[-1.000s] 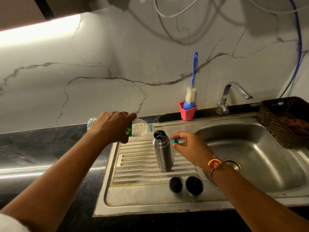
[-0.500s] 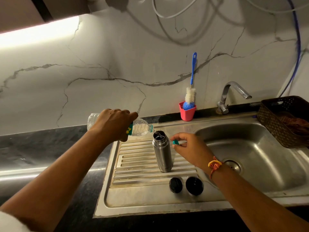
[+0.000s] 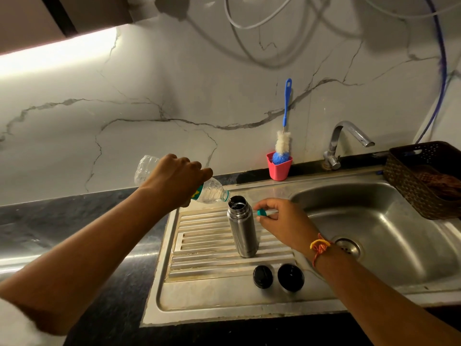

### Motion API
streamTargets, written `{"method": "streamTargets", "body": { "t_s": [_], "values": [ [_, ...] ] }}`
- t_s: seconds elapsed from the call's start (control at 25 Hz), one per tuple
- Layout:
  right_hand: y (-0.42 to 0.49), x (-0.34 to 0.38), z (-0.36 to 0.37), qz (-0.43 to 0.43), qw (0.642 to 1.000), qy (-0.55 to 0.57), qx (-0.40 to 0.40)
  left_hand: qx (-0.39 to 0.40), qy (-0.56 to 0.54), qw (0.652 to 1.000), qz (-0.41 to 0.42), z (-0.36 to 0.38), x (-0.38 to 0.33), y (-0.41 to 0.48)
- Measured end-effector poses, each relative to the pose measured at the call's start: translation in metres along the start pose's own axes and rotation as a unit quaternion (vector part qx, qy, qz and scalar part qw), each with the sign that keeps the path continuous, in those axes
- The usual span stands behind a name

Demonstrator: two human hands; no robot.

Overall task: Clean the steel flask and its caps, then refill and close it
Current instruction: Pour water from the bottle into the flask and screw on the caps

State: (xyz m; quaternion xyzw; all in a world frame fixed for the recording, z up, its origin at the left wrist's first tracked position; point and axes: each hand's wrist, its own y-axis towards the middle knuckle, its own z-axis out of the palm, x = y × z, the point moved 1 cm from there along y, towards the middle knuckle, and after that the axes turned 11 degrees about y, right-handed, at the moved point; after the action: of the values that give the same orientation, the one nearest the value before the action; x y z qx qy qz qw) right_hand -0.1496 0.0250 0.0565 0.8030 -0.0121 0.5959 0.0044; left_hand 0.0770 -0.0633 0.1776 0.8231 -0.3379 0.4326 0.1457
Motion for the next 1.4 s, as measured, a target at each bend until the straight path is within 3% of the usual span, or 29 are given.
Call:
{"method": "streamTargets", "body": {
  "t_s": [0.48,0.96,1.08,1.2,1.4],
  "values": [
    [-0.002,-0.003,-0.002,-0.007,1.0,0.005,-0.011,0.007,0.1,0.994,0.044,-0.025,-0.006,0.019],
    [-0.004,-0.001,-0.004,-0.016,1.0,-0.016,-0.017,-0.012,0.102,0.994,0.049,-0.03,-0.008,0.022],
    [-0.003,-0.002,-0.005,-0.028,0.999,0.013,-0.036,-0.033,0.009,0.999,0.003,-0.01,-0.002,0.011],
    [-0.001,0.005,-0.004,-0.052,0.995,0.066,-0.048,-0.043,-0.197,0.976,-0.084,0.018,-0.006,-0.009],
    [0.002,0.035,0.011,-0.12,0.985,0.117,-0.042,-0.063,-0.528,0.829,-0.172,0.066,-0.047,-0.045]
  ]
}}
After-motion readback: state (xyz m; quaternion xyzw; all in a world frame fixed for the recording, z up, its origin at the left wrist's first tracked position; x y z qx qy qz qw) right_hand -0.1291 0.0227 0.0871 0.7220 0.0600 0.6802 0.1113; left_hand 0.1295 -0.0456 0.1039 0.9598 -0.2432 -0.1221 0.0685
